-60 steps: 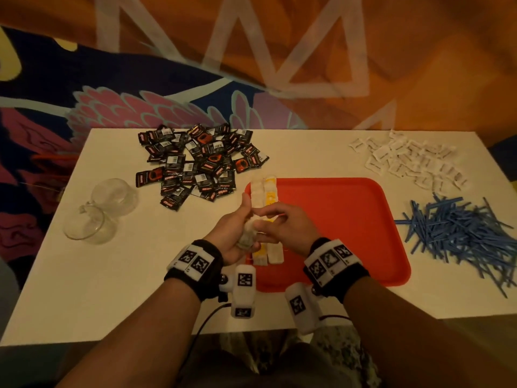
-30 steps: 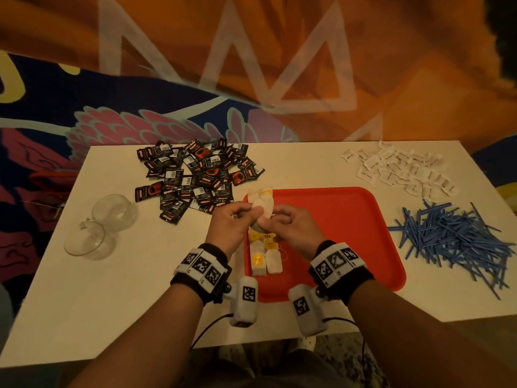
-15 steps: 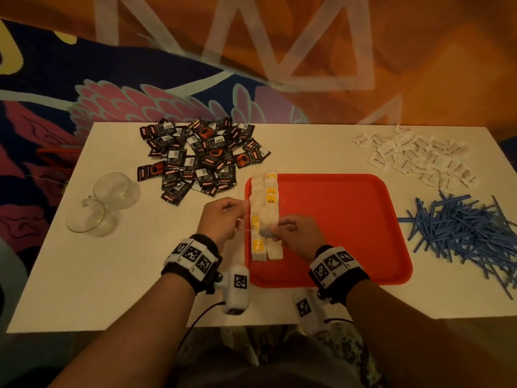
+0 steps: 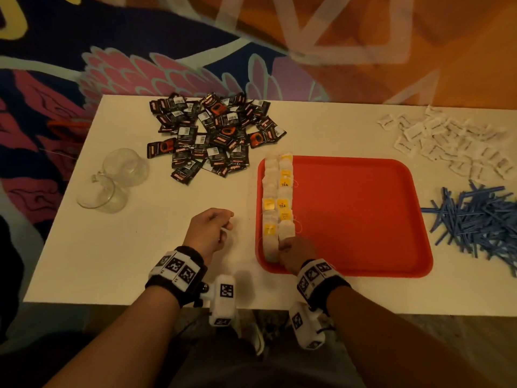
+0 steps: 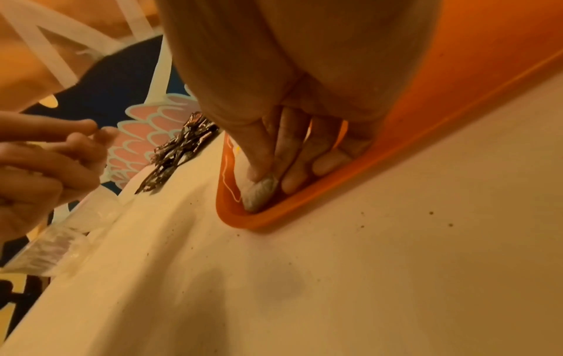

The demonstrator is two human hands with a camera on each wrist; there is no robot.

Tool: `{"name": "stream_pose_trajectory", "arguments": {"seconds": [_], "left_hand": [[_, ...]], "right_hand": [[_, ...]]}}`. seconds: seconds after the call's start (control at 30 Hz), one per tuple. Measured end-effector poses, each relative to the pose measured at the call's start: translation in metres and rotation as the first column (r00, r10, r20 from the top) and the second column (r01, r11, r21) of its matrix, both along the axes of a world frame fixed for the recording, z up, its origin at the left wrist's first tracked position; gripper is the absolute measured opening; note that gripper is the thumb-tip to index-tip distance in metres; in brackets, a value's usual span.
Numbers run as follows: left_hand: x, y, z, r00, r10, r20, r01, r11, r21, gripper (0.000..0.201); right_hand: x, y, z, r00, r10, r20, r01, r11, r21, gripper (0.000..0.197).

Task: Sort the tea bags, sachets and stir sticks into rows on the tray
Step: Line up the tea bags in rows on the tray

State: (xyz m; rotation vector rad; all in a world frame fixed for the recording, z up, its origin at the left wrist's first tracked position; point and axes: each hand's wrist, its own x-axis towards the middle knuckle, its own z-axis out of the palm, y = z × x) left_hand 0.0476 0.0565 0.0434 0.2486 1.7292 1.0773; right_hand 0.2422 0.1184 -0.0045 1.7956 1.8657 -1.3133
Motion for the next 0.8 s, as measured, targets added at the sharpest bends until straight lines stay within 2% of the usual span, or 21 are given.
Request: {"name": "stream_pose_trajectory", "arguments": {"seconds": [0.13,0.27,0.33,0.47,0.53,0.6,0.7,0.8], "left_hand": [[-0.001,-0.007,-0.003,1.000,0.005,0.011,-0.005,1.000,-0.010,0.012],[-0.003,-0.009,-0.004,1.000,0.007,0.028,-0.006,1.000,-0.014,0.014],[-0.001,-0.010,-0.001,0.997,0.005,0.074,-0.005,1.000,0.002,0.024],[0.001,-0.005,0.002,0.970,0.041,0.239,-0.046,0.999,0.012,0.054],[0.004,0.000,0.009,0.935,0.030,0.352,-0.047,0.998,0.039,0.067],[0.009,0.007,0.018,0.902,-0.008,0.431,-0.022,0.998,0.065,0.076],[0.019,0.018,0.033,0.883,-0.078,0.464,0.035,0.994,0.100,0.080],[0.029,0.029,0.047,0.859,-0.135,0.493,0.081,0.988,0.129,0.081]], "right_hand": [[-0.004,-0.006,-0.002,0.999,-0.016,0.042,0.013,0.998,0.066,0.025],[-0.004,-0.009,-0.005,0.994,-0.110,0.019,0.108,0.990,0.088,0.013],[0.002,-0.011,-0.002,0.991,-0.131,0.023,0.127,0.986,0.112,0.007],[0.005,-0.004,0.013,0.987,-0.158,-0.017,0.159,0.984,0.085,0.020],[0.006,0.003,0.027,0.984,-0.160,-0.084,0.167,0.983,0.083,0.024],[0.005,0.011,0.043,0.967,-0.154,-0.202,0.179,0.978,0.110,0.017],[-0.002,0.019,0.071,0.910,-0.128,-0.394,0.200,0.968,0.148,0.007],[-0.011,0.027,0.096,0.834,-0.023,-0.551,0.162,0.965,0.206,0.011]]}}
